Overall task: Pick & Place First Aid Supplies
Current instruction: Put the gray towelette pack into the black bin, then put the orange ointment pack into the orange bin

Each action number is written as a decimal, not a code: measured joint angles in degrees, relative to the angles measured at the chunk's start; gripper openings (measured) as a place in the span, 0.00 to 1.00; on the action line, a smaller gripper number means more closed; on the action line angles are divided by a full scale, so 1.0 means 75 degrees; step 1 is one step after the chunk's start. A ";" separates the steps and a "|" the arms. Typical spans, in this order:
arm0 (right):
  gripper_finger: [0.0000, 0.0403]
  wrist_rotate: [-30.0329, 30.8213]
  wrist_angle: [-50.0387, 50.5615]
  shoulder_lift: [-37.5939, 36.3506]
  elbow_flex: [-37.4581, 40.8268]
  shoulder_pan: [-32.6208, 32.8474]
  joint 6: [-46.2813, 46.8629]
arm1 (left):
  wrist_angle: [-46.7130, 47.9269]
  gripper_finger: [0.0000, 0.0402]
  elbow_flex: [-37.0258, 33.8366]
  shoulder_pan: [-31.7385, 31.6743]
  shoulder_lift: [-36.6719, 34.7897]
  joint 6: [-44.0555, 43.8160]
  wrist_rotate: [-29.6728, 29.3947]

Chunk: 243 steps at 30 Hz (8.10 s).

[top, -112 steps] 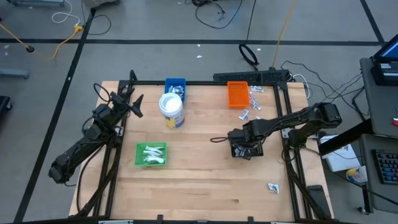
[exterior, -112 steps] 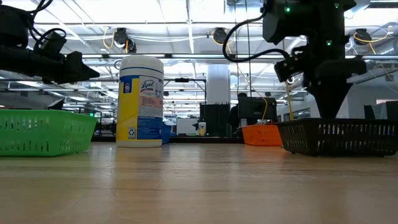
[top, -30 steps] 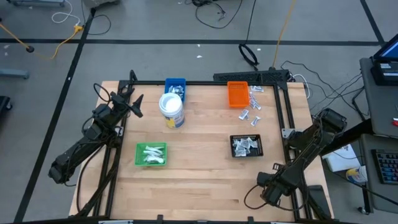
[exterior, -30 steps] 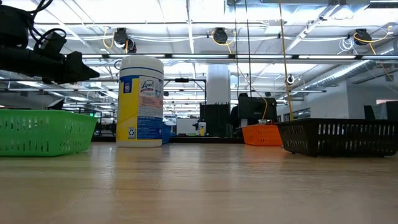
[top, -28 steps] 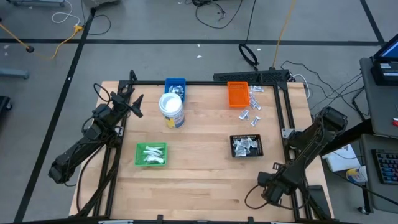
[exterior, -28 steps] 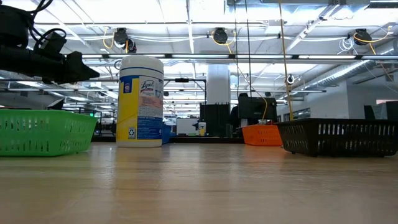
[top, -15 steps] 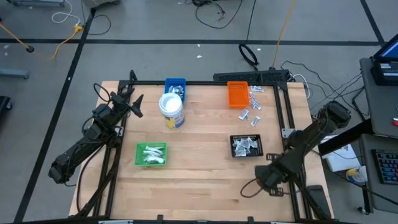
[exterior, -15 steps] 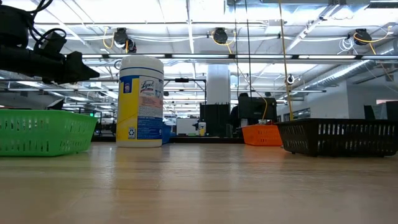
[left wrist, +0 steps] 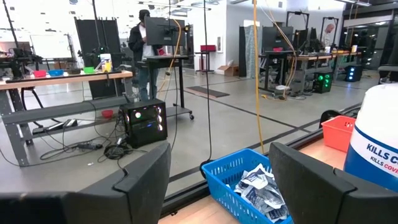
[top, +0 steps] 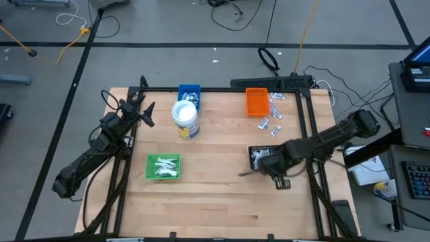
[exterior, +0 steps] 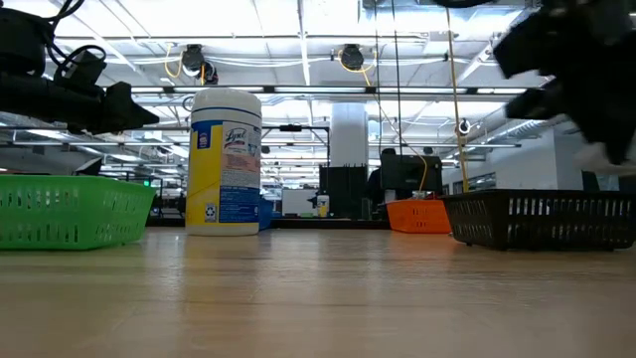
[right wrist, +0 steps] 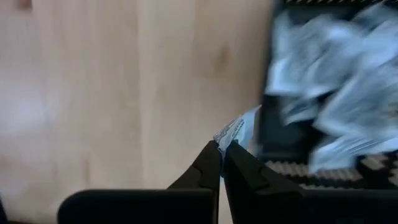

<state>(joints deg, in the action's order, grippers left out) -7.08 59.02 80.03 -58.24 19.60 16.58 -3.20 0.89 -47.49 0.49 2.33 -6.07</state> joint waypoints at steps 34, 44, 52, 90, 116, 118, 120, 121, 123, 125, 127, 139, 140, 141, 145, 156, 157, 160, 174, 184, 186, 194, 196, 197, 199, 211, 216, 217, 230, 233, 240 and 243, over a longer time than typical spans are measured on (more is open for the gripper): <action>0.50 0.1174 -0.0575 0.0562 -0.0440 -0.2398 0.1397 | 0.0002 0.68 0.0000 -0.0002 -0.0001 0.0000 0.0000; 0.47 0.1212 0.0362 0.0184 -0.0434 -0.3879 0.5366 | 0.0005 0.68 0.0000 0.0000 0.0000 0.0000 0.0000; 0.47 0.1406 0.0546 -0.0301 -0.0434 -0.4807 0.6771 | 0.0020 0.68 -0.0003 -0.0002 0.0000 0.0000 0.0003; 0.45 0.1733 -0.1205 0.0426 0.1537 -0.6924 0.8675 | 0.0002 0.68 -0.0003 -0.0002 0.0000 0.0000 0.0006; 0.00 0.1123 -0.0671 0.0493 0.0663 -0.7130 0.5571 | 0.0002 0.68 -0.0003 -0.0002 -0.0003 0.0000 0.0006; 0.00 0.0925 -0.0399 0.0493 0.0402 -0.7232 0.4464 | 0.0002 0.68 -0.0003 0.0001 -0.0001 0.0000 0.0006; 0.00 0.0845 -0.0305 0.0493 0.0164 -0.7322 0.3360 | 0.0002 0.68 -0.0003 -0.0002 -0.0001 0.0000 0.0006; 0.00 0.0785 -0.0306 0.0493 0.0048 -0.7368 0.2831 | 0.0002 0.68 -0.0003 0.0001 -0.0003 0.0000 0.0006; 0.00 0.0728 -0.0298 0.0493 -0.0195 -0.7455 0.1876 | 0.0002 0.68 -0.0003 -0.0002 -0.0003 0.0000 0.0006; 0.00 0.0737 -0.0290 0.0493 -0.0475 -0.7548 0.1087 | 0.0002 0.68 -0.0003 0.0001 -0.0002 0.0000 0.0006; 0.00 0.0745 -0.0290 0.0535 -0.0781 -0.7671 0.0529 | 0.0002 0.68 -0.0003 -0.0002 -0.0003 0.0000 0.0006; 0.00 0.1167 -0.0590 0.1924 -0.2335 -0.8268 0.0147 | 0.0002 0.68 -0.0003 -0.0002 -0.0003 0.0000 0.0006; 0.00 0.1161 -0.0624 0.2099 -0.2433 -0.8313 0.0149 | 0.0002 0.68 -0.0003 -0.0001 0.0000 0.0000 0.0005; 0.00 0.1164 -0.0673 0.2263 -0.2523 -0.8350 0.0152 | 0.0002 0.68 -0.0003 -0.0002 -0.0002 0.0000 0.0006; 0.00 0.1150 -0.0862 0.2949 -0.2800 -0.8432 0.0178 | 0.0002 0.68 -0.0003 -0.0001 -0.0003 0.0000 0.0006; 0.03 0.1119 -0.1155 0.3679 -0.2914 -0.8434 0.0240 | 0.0002 0.68 -0.0003 0.0001 0.0000 0.0000 0.0006; 0.04 0.1118 -0.1165 0.3678 -0.2914 -0.8434 0.0239 | 0.0001 0.68 -0.0003 0.0001 -0.0003 0.0000 0.0003; 0.09 0.0921 -0.1162 0.3684 -0.2914 -0.8437 0.0177 | 0.0001 0.68 -0.0003 -0.0001 -0.0001 0.0000 0.0003; 0.45 0.0935 -0.0869 0.3164 -0.3407 -0.8555 0.0075 | -0.0001 0.68 -0.0003 -0.0001 -0.0001 0.0000 0.0003; 0.41 0.0967 -0.0064 0.2588 -0.3296 -0.8882 -0.0041 | -0.0001 0.68 -0.0003 -0.0002 -0.0003 0.0000 0.0003; 0.41 0.0969 -0.0067 0.2408 -0.3084 -0.8921 -0.0038 | 0.0001 0.68 -0.0003 -0.0001 -0.0001 0.0000 0.0003; 0.40 0.1154 -0.0458 0.1608 -0.2001 -0.8971 0.0255 | -0.0001 0.68 -0.0003 -0.0002 -0.0002 0.0000 0.0003; 0.40 0.1312 -0.0631 0.1405 -0.1720 -0.9005 0.0292 | 0.0001 0.68 -0.0003 0.0001 -0.0002 0.0000 0.0003; 0.40 0.1347 -0.0707 0.1299 -0.1593 -0.9015 0.0291 | 0.0000 0.68 -0.0003 0.0000 -0.0001 0.0000 0.0003; 0.40 0.1365 -0.0815 0.1145 -0.1360 -0.9065 0.0295 | 0.0001 0.68 -0.0003 0.0000 -0.0001 0.0000 0.0003; 0.40 0.1351 -0.2202 0.0848 -0.0133 -0.9370 0.0217 | 0.0002 0.68 -0.0003 0.0001 0.0000 0.0000 0.0003; 0.39 0.1340 -0.2628 0.0848 0.0215 -0.9375 0.0064 | -0.0001 0.68 -0.0003 0.0000 -0.0001 0.0000 0.0003; 0.39 0.1339 -0.2707 0.0848 0.0297 -0.9375 0.0046 | -0.0001 0.68 -0.0003 -0.0002 -0.0002 0.0000 0.0003; 0.31 0.1318 -0.3436 0.1112 0.0685 -0.9372 -0.0185 | 0.0002 0.68 -0.0003 0.0001 -0.0003 0.0000 0.0003; 0.30 0.1313 -0.3468 0.1205 0.0688 -0.9372 -0.0195 | 0.0001 0.68 -0.0003 -0.0001 -0.0003 0.0000 0.0003; 0.24 0.1316 -0.3474 0.1356 0.0688 -0.9372 -0.0332 | 0.0002 0.68 -0.0003 0.0000 -0.0003 0.0000 0.0003; 0.20 0.1313 -0.3445 0.1437 0.0688 -0.9372 -0.0329 | 0.0000 0.68 -0.0003 0.0001 -0.0001 0.0000 0.0003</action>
<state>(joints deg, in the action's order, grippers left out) 2.76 33.18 90.80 -53.08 -50.70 14.11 -3.20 0.86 -47.48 0.49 2.33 -6.04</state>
